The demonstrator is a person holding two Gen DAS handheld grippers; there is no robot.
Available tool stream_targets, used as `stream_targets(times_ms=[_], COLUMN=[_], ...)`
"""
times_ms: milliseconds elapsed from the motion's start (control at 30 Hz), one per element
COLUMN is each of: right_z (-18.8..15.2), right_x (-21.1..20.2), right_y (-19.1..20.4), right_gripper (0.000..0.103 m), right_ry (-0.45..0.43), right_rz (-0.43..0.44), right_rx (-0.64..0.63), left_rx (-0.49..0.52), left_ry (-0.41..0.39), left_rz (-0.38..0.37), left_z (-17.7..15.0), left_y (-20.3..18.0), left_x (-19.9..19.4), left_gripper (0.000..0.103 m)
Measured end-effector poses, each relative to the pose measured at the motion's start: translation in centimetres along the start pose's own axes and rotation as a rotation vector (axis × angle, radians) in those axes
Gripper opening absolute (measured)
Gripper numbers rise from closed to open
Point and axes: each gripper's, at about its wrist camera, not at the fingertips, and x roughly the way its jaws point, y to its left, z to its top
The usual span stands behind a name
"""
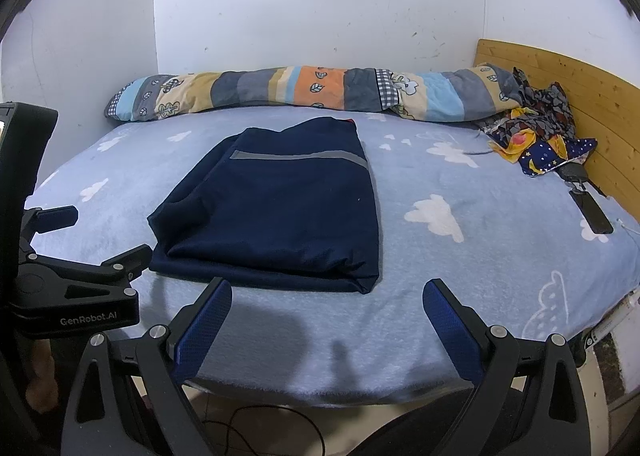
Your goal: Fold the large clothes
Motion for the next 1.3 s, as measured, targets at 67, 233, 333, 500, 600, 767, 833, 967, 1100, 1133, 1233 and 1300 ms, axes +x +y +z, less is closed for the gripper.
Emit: stream_targets(times_ms=[67, 233, 333, 500, 600, 767, 833, 967, 1100, 1133, 1233, 1300], right_z=[0.0, 0.0, -0.1, -0.1, 0.0, 0.2, 0.3, 0.5, 0.7, 0.8, 0.8, 0.9], right_x=[0.0, 0.0, 0.0, 0.1, 0.1, -0.3, -0.6, -1.5, -2.7, -2.9, -4.2, -5.2], right_y=[0.0, 0.1, 0.0, -0.1, -0.3, -0.2, -0.1, -0.1, -0.3, -0.3, -0.8, -1.4], right_gripper=[0.098, 0.098, 0.098, 0.098, 0.098, 0.098, 0.098, 0.098, 0.098, 0.098, 0.098, 0.098], right_ry=[0.0, 0.001, 0.004, 0.005, 0.007, 0.0, -0.006, -0.028, -0.055, -0.06, -0.084, -0.091], right_rz=[-0.001, -0.001, -0.003, -0.005, -0.008, -0.011, -0.013, -0.019, -0.032, -0.034, -0.053, -0.063], right_rx=[-0.002, -0.002, -0.005, -0.007, -0.011, -0.029, -0.036, -0.046, -0.053, -0.054, -0.057, -0.048], left_rx=[-0.002, -0.001, -0.003, -0.002, -0.002, -0.013, -0.022, -0.046, -0.061, -0.061, -0.061, -0.066], left_ry=[-0.001, 0.002, 0.004, 0.002, 0.005, 0.004, 0.0, -0.019, -0.051, -0.063, -0.101, -0.121], left_rz=[0.0, -0.004, -0.005, -0.002, -0.004, -0.016, -0.018, -0.027, -0.017, -0.007, 0.031, 0.051], left_z=[0.0, 0.0, 0.0, 0.0, 0.0, 0.1, 0.2, 0.6, 0.8, 0.8, 0.6, 0.5], left_y=[0.0, 0.1, 0.1, 0.1, 0.1, 0.3, 0.6, 1.4, 2.2, 2.5, 3.3, 4.0], left_x=[0.0, 0.1, 0.1, 0.1, 0.1, -0.3, -0.8, -2.0, -3.6, -4.1, -5.7, -6.7], left_gripper=[0.103, 0.103, 0.103, 0.103, 0.103, 0.103, 0.103, 0.103, 0.103, 0.103, 0.103, 0.103])
